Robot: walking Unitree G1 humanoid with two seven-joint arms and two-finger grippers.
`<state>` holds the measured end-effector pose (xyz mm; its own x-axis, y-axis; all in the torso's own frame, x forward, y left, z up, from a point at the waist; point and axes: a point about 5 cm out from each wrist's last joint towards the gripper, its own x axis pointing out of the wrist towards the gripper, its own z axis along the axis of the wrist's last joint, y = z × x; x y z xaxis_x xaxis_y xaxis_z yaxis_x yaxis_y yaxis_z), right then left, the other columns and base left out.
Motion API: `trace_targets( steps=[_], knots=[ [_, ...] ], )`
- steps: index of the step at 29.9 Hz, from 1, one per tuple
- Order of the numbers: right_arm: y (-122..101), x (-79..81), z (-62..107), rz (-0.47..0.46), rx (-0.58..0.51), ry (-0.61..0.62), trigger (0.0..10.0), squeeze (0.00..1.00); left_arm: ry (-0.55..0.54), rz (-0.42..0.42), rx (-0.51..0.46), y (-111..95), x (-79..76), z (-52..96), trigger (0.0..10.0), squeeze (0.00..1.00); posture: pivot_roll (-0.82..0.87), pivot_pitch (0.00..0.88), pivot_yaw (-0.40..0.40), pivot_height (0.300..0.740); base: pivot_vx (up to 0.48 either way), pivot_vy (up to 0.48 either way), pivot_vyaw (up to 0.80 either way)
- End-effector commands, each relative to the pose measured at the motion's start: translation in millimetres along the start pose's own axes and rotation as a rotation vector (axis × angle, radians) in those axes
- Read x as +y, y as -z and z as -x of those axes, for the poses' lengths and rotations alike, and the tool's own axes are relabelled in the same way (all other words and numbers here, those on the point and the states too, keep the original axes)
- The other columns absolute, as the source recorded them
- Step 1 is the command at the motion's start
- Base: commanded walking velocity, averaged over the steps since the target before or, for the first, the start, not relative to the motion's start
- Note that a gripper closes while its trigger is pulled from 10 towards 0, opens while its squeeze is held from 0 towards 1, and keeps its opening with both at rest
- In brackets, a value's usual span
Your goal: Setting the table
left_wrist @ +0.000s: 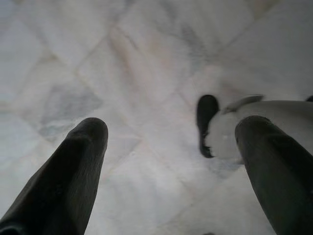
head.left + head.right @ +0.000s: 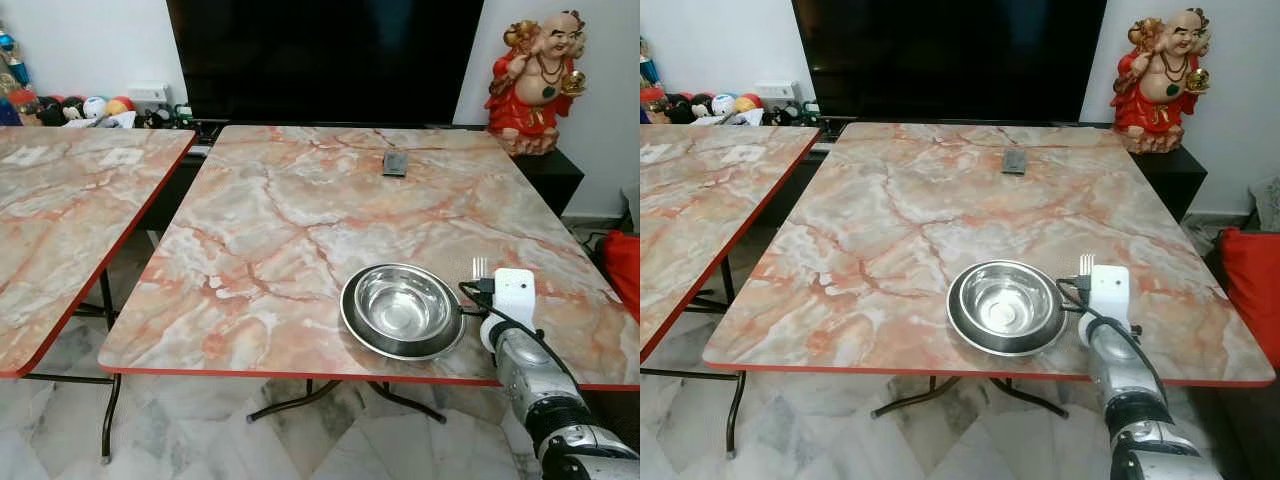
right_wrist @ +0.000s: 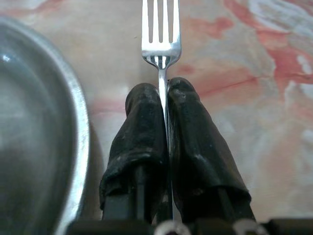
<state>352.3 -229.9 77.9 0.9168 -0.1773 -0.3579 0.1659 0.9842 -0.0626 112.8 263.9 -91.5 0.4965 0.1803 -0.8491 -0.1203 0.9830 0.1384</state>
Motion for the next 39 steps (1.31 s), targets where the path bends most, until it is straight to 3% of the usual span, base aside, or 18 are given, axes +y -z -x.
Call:
trace_targets(
  steps=[1, 9, 12, 20, 27, 30, 36, 37, 39],
  knots=[
    [-6, 4.0, -1.6, 0.014, -0.017, -0.009, 10.0, 0.0, 0.0, 0.012, 0.024, 6, 1.2, 1.4, 10.0, 0.0, 0.05, 0.0, 0.007, 0.74, 0.0, 0.0, 0.0],
    [-4, 5.0, -1.7, 0.009, -0.007, -0.007, 10.0, 0.0, 0.033, 0.0, 0.006, -2, -27.6, -3.9, 10.0, 0.0, 0.05, 0.0, 0.002, 0.74, 0.0, 0.0, 0.0],
    [-3, 5.0, -1.7, 0.012, -0.006, -0.005, 10.0, 0.0, 0.039, -0.001, 0.005, -2, -31.3, -4.3, 10.0, 0.0, 0.05, 0.0, 0.002, 0.74, 0.0, 0.0, 0.0],
    [-2, 5.3, -1.6, 0.016, -0.001, -0.003, 10.0, 0.0, 0.038, -0.006, 0.01, -1, -29.5, -3.7, 10.0, 0.0, 0.06, 0.0, 0.003, 0.74, 0.0, 0.0, 0.0],
    [1, 4.2, -1.3, 0.012, 0.009, 0.011, 10.0, 0.0, 0.009, 0.003, 0.016, 4, -5.6, 0.2, 10.0, 0.0, 0.07, 0.0, 0.002, 0.74, 0.0, 0.0, 0.0],
    [3, 3.3, -1.1, 0.012, 0.012, 0.017, 10.0, 0.0, 0.005, 0.005, 0.021, 9, -2.5, 1.9, 10.0, 0.0, 0.07, 0.0, 0.002, 0.74, 0.0, 0.0, 0.0],
    [5, 2.1, -0.8, 0.006, 0.016, 0.026, 10.0, 0.0, 0.012, 0.007, 0.019, 8, -11.7, 0.4, 10.0, 0.0, 0.07, 0.0, 0.003, 0.74, 0.0, 0.0, 0.0],
    [5, 1.7, -0.8, 0.0, 0.015, 0.03, 10.0, 0.09, 0.019, 0.005, 0.013, 3, -18.9, -1.8, 10.0, 0.0, 0.07, 0.0, 0.004, 0.74, 0.0, 0.0, 0.0],
    [5, 0.9, -0.7, -0.008, 0.015, 0.036, 10.0, 0.11, 0.027, 0.003, 0.006, -3, -27.0, -4.1, 10.0, 0.0, 0.07, 0.0, 0.004, 0.74, 0.0, 0.0, 0.0]
  ],
)
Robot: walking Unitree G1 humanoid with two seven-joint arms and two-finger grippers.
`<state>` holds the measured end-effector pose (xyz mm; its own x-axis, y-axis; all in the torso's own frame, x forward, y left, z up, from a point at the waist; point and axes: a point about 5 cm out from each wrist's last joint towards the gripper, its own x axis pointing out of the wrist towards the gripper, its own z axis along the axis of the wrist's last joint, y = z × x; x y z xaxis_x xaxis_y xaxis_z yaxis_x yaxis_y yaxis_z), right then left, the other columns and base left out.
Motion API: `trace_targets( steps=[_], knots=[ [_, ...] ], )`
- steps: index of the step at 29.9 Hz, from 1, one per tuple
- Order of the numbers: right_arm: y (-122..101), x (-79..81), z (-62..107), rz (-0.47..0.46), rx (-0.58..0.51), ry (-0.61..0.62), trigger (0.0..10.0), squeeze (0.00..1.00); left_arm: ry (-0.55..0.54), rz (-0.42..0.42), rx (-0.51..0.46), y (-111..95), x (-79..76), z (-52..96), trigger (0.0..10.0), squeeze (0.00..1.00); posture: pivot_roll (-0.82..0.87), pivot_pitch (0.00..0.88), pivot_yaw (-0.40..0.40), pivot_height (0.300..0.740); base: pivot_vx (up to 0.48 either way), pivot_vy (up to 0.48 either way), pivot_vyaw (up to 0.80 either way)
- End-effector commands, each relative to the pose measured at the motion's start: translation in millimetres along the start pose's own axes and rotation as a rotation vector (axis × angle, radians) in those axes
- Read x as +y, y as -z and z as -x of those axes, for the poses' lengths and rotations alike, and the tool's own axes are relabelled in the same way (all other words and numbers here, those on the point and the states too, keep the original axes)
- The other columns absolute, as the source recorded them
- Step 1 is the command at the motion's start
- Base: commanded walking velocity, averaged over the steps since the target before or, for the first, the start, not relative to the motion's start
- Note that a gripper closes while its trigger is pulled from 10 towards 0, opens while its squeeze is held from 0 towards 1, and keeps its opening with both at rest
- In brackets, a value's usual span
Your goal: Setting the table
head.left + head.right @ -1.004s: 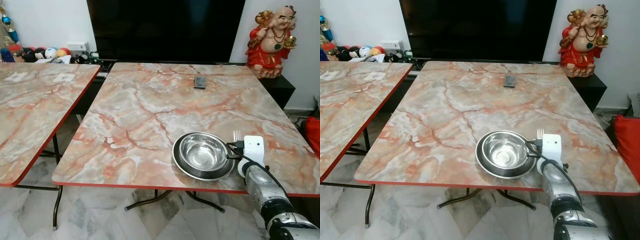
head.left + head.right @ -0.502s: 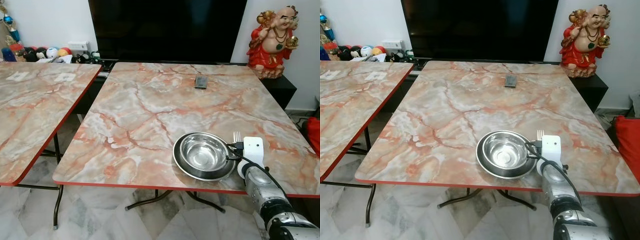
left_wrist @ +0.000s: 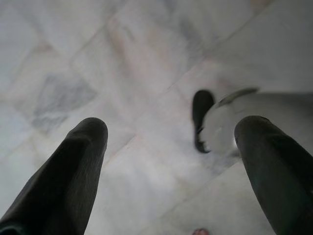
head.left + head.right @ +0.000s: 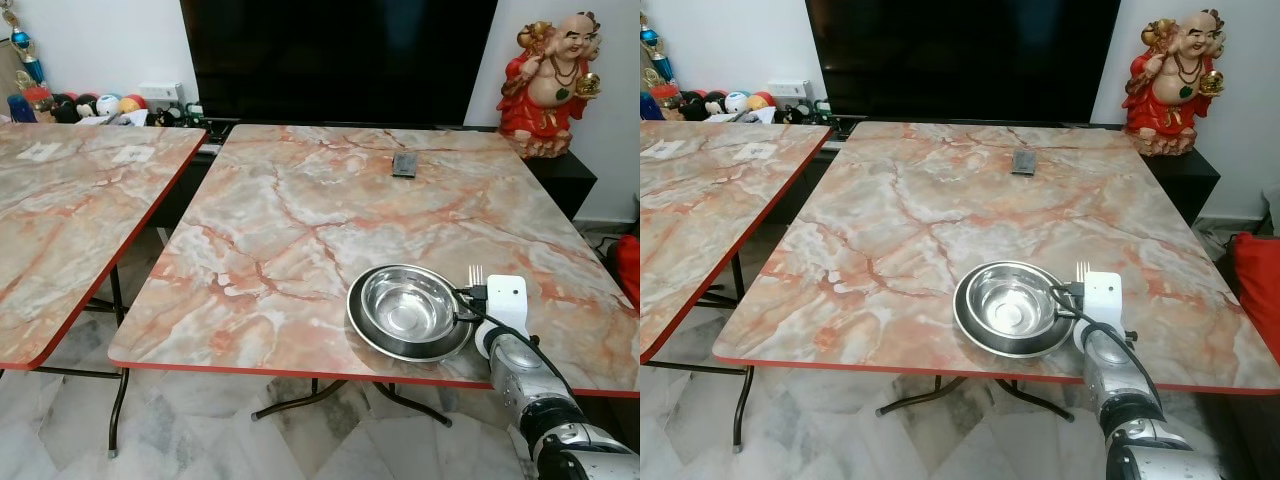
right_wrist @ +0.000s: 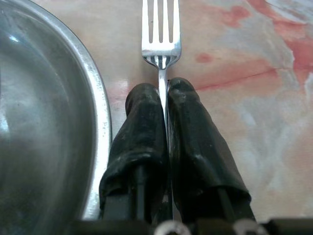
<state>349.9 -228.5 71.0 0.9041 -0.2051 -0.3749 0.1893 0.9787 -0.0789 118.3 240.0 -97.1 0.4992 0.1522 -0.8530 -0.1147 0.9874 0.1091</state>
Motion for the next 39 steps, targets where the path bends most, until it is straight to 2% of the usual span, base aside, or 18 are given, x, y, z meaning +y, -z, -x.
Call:
trace_targets(
  steps=[1, 2, 8, 9, 10, 11, 13, 17, 18, 19, 23, 24, 25, 26, 30, 33, 39],
  knots=[
    [-2, -1.0, -0.6, -0.02, -0.004, 0.009, 10.0, 0.12, 0.004, -0.009, 0.0, -5, -7.6, -2.3, 10.0, 0.0, 0.07, 0.0, 0.004, 0.74, 0.0, 0.0, 0.0],
    [-2, -1.0, -0.6, -0.021, -0.003, 0.01, 10.0, 0.29, 0.007, -0.009, -0.003, -7, -9.8, -2.9, 10.0, 0.0, 0.07, 0.0, 0.004, 0.74, 0.0, 0.0, 0.0],
    [-2, -1.5, -0.6, -0.024, -0.005, 0.02, 10.0, 0.27, 0.005, -0.005, -0.011, -10, -7.8, -3.5, 10.0, 0.0, 0.08, 0.0, 0.005, 0.74, 0.0, 0.0, 0.0],
    [-2, -2.3, -0.7, -0.026, -0.007, 0.027, 10.0, 0.25, -0.007, -0.002, -0.009, -7, 4.1, -1.2, 10.0, 0.0, 0.08, 0.0, 0.004, 0.74, 0.0, 0.0, 0.0],
    [-3, -2.4, -0.7, -0.027, -0.007, 0.028, 10.0, 0.26, -0.014, 0.0, -0.006, -4, 10.6, 0.4, 10.0, 0.0, 0.08, 0.0, 0.005, 0.74, 0.0, 0.0, 0.0],
    [-3, -2.4, -0.7, -0.027, -0.007, 0.028, 10.0, 0.26, -0.014, 0.0, -0.006, -4, 10.6, 0.4, 10.0, 0.0, 0.08, 0.0, 0.005, 0.74, 0.0, 0.0, 0.0],
    [-3, -2.3, -0.8, -0.029, -0.009, 0.03, 10.0, 0.26, -0.032, 0.006, 0.004, 6, 27.8, 6.0, 10.0, 0.0, 0.08, 0.0, 0.004, 0.74, 0.0, 0.0, 0.0],
    [-3, -2.4, -0.9, -0.031, -0.011, 0.03, 10.0, 0.27, -0.041, 0.008, 0.011, 11, 34.6, 8.9, 10.0, 0.0, 0.08, 0.0, 0.005, 0.74, 0.0, 0.0, 0.0],
    [-4, -2.5, -0.9, -0.034, -0.013, 0.03, 10.0, 0.58, -0.042, 0.008, 0.014, 13, 34.9, 9.4, 10.0, 0.0, 0.08, 0.0, 0.005, 0.74, 0.0, 0.0, 0.0],
    [-4, -2.7, -1.0, -0.036, -0.015, 0.032, 10.0, 0.58, -0.04, 0.008, 0.014, 13, 32.5, 8.9, 10.0, 0.0, 0.08, 0.0, 0.005, 0.74, 0.0, 0.0, 0.0],
    [-5, -3.2, -1.0, -0.037, -0.02, 0.038, 10.0, 0.54, -0.027, 0.004, 0.007, 7, 19.4, 4.7, 10.0, 0.0, 0.08, 0.0, 0.005, 0.74, 0.0, 0.0, 0.0],
    [-6, -3.7, -1.1, -0.038, -0.024, 0.042, 10.0, 0.14, -0.018, 0.002, 0.002, 2, 10.7, 2.0, 10.0, 0.0, 0.08, 0.0, 0.005, 0.74, 0.0, 0.0, 0.0],
    [-6, -3.8, -1.1, -0.039, -0.025, 0.043, 10.0, 0.14, -0.016, 0.001, 0.0, 1, 8.5, 1.4, 10.0, 0.0, 0.08, 0.0, 0.005, 0.74, 0.0, 0.0, 0.0],
    [-6, -4.2, -1.1, -0.039, -0.027, 0.046, 10.0, 0.0, -0.012, 0.001, -0.001, 0, 5.9, 0.7, 10.0, 0.0, 0.08, 0.0, 0.007, 0.74, 0.0, 0.0, 0.0],
    [-8, -5.9, -1.3, -0.041, -0.034, 0.055, 10.0, 0.0, 0.0, -0.001, -0.003, -4, -4.8, -1.5, 10.0, 0.0, 0.08, 0.0, 0.007, 0.74, 0.0, 0.0, 0.0],
    [-8, -6.6, -1.3, -0.04, -0.036, 0.058, 10.0, 0.0, 0.001, -0.001, -0.004, -5, -6.4, -2.1, 10.0, 0.0, 0.08, 0.0, 0.007, 0.74, 0.0, 0.0, 0.0],
    [-15, -9.5, -1.5, -0.052, -0.076, 0.075, 10.0, 0.0, -0.011, 0.003, -0.004, -6, 4.0, -1.1, 10.0, 0.0, 0.08, 0.0, 0.004, 0.74, 0.0, 0.0, 0.0]
  ],
)
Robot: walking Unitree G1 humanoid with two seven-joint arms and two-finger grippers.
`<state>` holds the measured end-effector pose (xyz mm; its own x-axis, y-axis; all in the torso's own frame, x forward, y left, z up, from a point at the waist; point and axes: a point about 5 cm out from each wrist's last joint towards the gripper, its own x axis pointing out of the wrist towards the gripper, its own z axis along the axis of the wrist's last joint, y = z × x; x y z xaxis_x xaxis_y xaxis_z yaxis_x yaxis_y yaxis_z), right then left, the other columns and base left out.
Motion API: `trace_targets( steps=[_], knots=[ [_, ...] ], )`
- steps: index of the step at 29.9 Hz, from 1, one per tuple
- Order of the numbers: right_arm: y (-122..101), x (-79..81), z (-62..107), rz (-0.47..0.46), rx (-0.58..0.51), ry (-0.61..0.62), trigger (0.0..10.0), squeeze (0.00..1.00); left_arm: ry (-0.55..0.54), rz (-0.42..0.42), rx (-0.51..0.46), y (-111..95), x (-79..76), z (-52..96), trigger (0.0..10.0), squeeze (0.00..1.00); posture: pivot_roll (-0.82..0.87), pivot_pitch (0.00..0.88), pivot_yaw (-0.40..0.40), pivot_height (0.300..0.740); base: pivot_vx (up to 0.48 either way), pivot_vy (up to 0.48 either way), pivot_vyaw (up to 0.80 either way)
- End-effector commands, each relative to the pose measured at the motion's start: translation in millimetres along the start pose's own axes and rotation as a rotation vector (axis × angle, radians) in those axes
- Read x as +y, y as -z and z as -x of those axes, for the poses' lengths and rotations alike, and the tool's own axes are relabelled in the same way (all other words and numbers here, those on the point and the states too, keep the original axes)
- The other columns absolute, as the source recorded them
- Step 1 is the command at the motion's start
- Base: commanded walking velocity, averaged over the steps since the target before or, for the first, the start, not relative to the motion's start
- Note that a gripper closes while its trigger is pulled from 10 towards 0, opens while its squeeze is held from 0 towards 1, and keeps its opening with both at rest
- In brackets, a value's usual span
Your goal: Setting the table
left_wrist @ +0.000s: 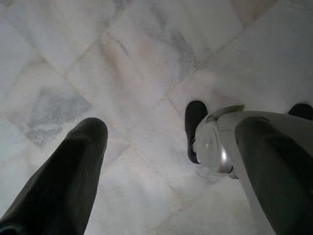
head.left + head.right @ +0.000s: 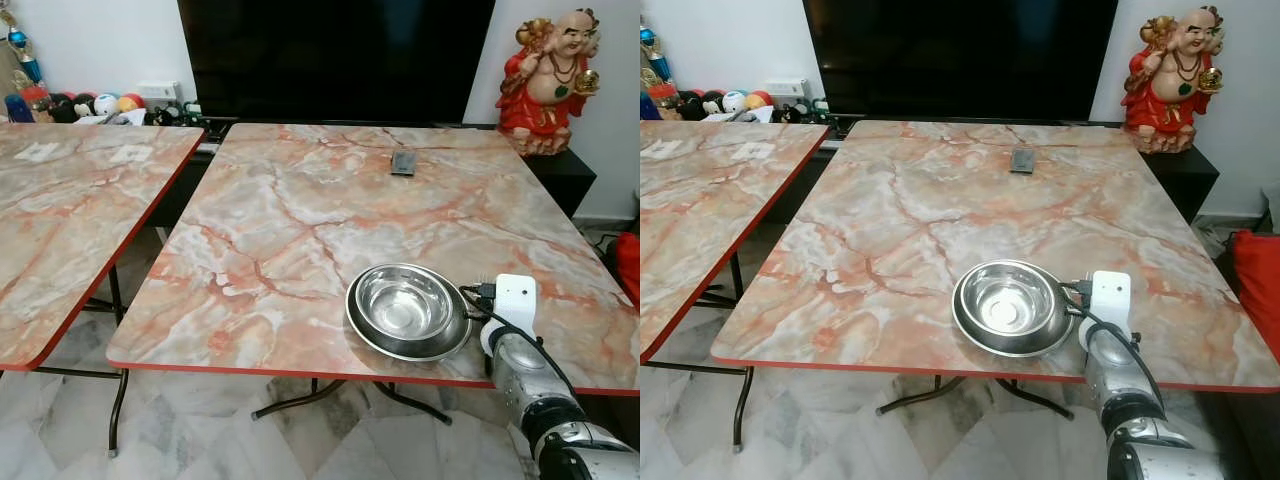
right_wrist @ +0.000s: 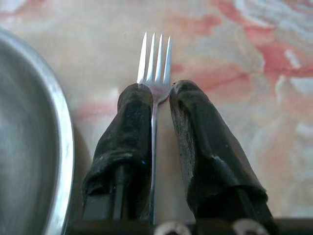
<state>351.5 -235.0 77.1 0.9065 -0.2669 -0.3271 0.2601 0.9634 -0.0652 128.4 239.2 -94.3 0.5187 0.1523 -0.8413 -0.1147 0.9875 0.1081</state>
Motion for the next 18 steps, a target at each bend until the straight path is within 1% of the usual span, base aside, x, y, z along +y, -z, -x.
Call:
trace_targets(
  steps=[1, 5, 9, 10, 12, 13, 15, 16, 18],
  knots=[
    [-13, -1.9, -1.9, -0.025, -0.052, 0.009, 10.0, 0.0, -0.019, 0.003, 0.023, 8, 12.7, 3.4, 10.0, 0.0, 0.08, 0.0, 0.004, 0.74, 0.0, 0.0, 0.0],
    [-20, -0.7, -2.1, -0.038, -0.098, 0.006, 10.0, 0.0, -0.029, 0.004, 0.029, 14, 21.9, 6.6, 10.0, 0.0, 0.08, 0.0, 0.006, 0.74, 0.0, 0.0, 0.0],
    [-31, -1.1, -1.9, -0.05, -0.171, 0.016, 10.0, 0.0, -0.03, 0.006, 0.032, 16, 23.1, 7.5, 10.0, 0.0, 0.08, 0.0, 0.006, 0.74, 0.0, 0.0, 0.0],
    [-38, -1.9, -1.4, -0.061, -0.217, 0.025, 10.0, 0.0, -0.027, 0.006, 0.031, 16, 20.3, 6.9, 10.0, 0.0, 0.08, 0.0, 0.005, 0.74, 0.0, 0.0, 0.0],
    [-44, -3.1, -0.6, -0.071, -0.259, 0.034, 10.0, 0.0, -0.023, 0.006, 0.029, 14, 16.4, 5.9, 10.0, 0.0, 0.08, 0.0, 0.004, 0.74, 0.0, 0.0, 0.0],
    [-50, -3.6, 0.9, -0.083, -0.308, 0.035, 10.0, 0.0, -0.018, 0.006, 0.028, 13, 12.2, 4.7, 10.0, 0.0, 0.08, 0.0, 0.002, 0.74, 0.0, 0.0, 0.0],
    [-56, -4.8, 3.4, -0.092, -0.368, 0.034, 10.0, 0.0, -0.014, 0.008, 0.026, 11, 8.4, 3.8, 10.0, 0.0, 0.07, 0.0, -0.001, 0.74, 0.0, 0.0, 0.0],
    [-56, -4.8, 3.4, -0.092, -0.368, 0.034, 10.0, 0.0, -0.014, 0.008, 0.026, 11, 8.4, 3.8, 10.0, 0.0, 0.07, 0.0, -0.001, 0.74, 0.0, 0.0, 0.0],
    [-60, -5.8, 9.2, -0.106, -0.447, 0.035, 10.0, 0.0, -0.009, 0.02, 0.015, 9, 3.1, 2.6, 10.0, 0.0, 0.07, 0.0, -0.001, 0.74, 0.0, 0.0, 0.0]
  ],
)
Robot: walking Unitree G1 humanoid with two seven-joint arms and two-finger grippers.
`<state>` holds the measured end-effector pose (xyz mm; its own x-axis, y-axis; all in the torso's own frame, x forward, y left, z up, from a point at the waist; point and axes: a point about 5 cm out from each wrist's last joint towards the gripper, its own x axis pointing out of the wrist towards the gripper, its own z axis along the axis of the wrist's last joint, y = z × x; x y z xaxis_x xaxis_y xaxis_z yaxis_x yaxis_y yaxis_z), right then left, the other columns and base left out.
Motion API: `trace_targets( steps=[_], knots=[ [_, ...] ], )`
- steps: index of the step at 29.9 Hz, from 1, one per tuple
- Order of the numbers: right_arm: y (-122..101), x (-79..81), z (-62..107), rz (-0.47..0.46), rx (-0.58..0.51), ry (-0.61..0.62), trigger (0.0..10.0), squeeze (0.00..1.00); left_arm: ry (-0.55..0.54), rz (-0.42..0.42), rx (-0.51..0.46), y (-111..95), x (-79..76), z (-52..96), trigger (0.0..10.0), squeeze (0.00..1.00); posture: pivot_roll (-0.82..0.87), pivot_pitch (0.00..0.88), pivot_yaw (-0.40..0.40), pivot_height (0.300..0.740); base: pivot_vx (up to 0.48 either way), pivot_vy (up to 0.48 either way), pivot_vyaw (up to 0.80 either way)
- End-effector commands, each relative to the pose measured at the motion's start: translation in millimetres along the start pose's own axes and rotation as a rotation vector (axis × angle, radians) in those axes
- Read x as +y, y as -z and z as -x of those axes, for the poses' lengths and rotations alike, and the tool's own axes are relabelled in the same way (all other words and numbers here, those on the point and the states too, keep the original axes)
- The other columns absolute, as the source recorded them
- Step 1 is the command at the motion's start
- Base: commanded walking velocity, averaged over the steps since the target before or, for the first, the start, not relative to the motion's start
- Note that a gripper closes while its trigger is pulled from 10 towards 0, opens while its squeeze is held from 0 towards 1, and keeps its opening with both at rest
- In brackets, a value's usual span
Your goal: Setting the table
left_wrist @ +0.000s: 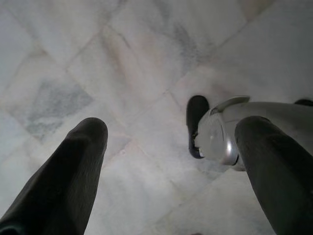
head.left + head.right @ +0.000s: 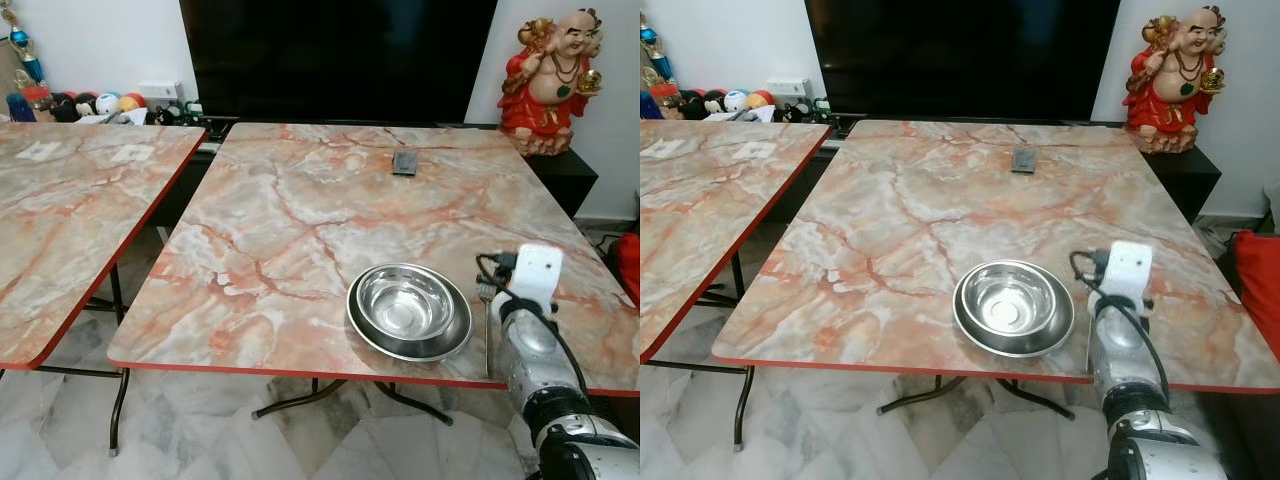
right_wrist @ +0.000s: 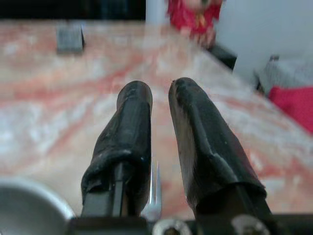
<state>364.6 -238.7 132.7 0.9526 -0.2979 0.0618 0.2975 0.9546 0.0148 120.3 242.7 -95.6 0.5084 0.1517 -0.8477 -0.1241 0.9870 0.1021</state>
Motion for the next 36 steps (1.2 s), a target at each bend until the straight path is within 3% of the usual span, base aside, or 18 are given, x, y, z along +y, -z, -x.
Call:
trace_targets(
  steps=[1, 7, 14, 18, 25, 28, 32, 36],
  knots=[
    [-5, -1.8, 2.2, -0.019, -0.053, 0.009, 10.0, 0.0, -0.009, 0.009, 0.002, 2, -1.2, 0.2, 10.0, 0.0, 0.07, 0.0, -0.001, 0.74, 0.0, 0.0, 0.0],
    [-2, 7.1, 14.1, -0.008, -0.102, -0.029, 10.0, 0.0, -0.017, -0.004, -0.013, 0, -1.5, 0.0, 10.0, 0.0, 0.06, 0.0, -0.002, 0.74, 0.0, 0.0, 0.0],
    [2, 23.6, 27.8, -0.005, -0.134, -0.086, 10.0, 0.0, -0.104, 0.025, -0.149, -21, 33.9, 4.2, 10.0, 0.0, 0.05, 0.0, 0.001, 0.74, 0.0, 0.0, 0.0],
    [2, 26.5, 30.1, -0.017, -0.138, -0.085, 10.0, 0.0, -0.119, 0.058, -0.223, -37, 40.9, 4.4, 10.0, 0.0, 0.05, 0.0, -0.001, 0.74, 0.0, 0.0, 0.0],
    [-1, 30.9, 35.6, -0.024, -0.147, -0.091, 10.0, 0.0, -0.081, 0.031, -0.255, -44, 31.8, 2.3, 10.0, 0.0, 0.04, 0.0, -0.001, 0.74, 0.0, 0.0, 0.0],
    [-6, 27.0, 36.6, -0.037, -0.164, -0.067, 10.0, 0.0, -0.037, 0.004, -0.359, -46, 24.9, 6.4, 10.0, 0.0, 0.05, 0.0, -0.012, 0.74, 0.0, 0.0, 0.0],
    [-8, 30.0, 36.0, -0.04, -0.173, -0.073, 10.0, 0.0, -0.017, -0.018, -0.373, -40, 18.1, 8.2, 10.0, 0.0, 0.06, 0.0, -0.019, 0.74, 0.0, 0.0, 0.0],
    [-13, 31.0, 34.3, -0.047, -0.187, -0.075, 10.0, 0.0, -0.008, -0.01, -0.459, -50, 12.3, 10.0, 10.0, 0.0, 0.04, 0.0, -0.02, 0.74, 0.0, 0.0, 0.0]
  ],
)
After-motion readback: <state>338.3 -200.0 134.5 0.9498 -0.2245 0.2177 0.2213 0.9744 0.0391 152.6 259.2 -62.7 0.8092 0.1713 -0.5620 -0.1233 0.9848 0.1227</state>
